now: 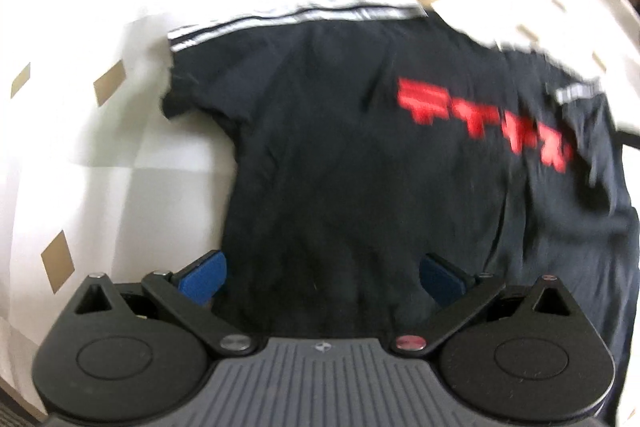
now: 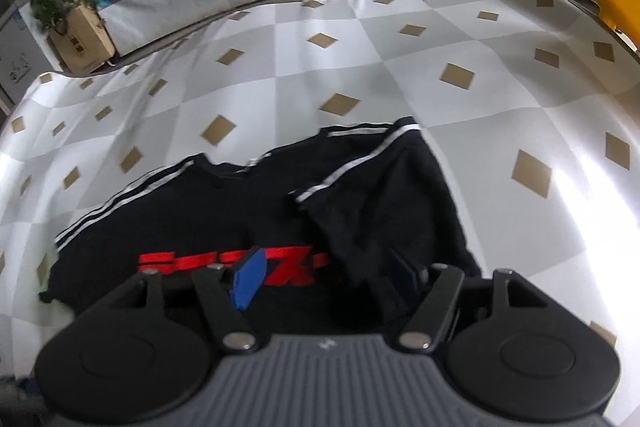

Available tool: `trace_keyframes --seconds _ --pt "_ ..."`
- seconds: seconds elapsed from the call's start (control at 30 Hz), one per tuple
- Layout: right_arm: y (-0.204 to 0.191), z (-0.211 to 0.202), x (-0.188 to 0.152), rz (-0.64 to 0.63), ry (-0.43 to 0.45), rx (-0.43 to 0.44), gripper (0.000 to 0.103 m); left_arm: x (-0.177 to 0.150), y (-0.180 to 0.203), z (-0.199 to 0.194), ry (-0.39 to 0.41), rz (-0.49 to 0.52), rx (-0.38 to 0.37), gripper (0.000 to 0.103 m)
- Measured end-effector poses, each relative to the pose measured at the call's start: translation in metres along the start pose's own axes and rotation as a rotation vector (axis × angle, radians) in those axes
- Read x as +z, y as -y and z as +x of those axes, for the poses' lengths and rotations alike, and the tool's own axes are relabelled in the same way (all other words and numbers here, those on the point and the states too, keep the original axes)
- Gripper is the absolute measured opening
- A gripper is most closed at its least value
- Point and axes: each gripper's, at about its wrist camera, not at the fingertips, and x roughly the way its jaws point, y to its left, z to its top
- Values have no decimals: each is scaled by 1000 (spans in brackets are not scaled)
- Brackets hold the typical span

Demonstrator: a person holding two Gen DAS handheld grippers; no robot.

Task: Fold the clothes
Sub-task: 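Move the left tool to the other striped sleeve and close on it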

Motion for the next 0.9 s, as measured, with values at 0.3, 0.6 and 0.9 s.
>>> trace_keyframes --seconds 0.3,0.6,0.9 --pt "-20 7 2 -76 -52 37 66 42 -41 4 38 -240 -94 103" --pt "-29 5 3 -140 -47 57 68 65 -72 19 35 -415 -179 103" --pt "-26 6 6 -140 -59 62 68 68 -88 30 27 -515 -230 102"
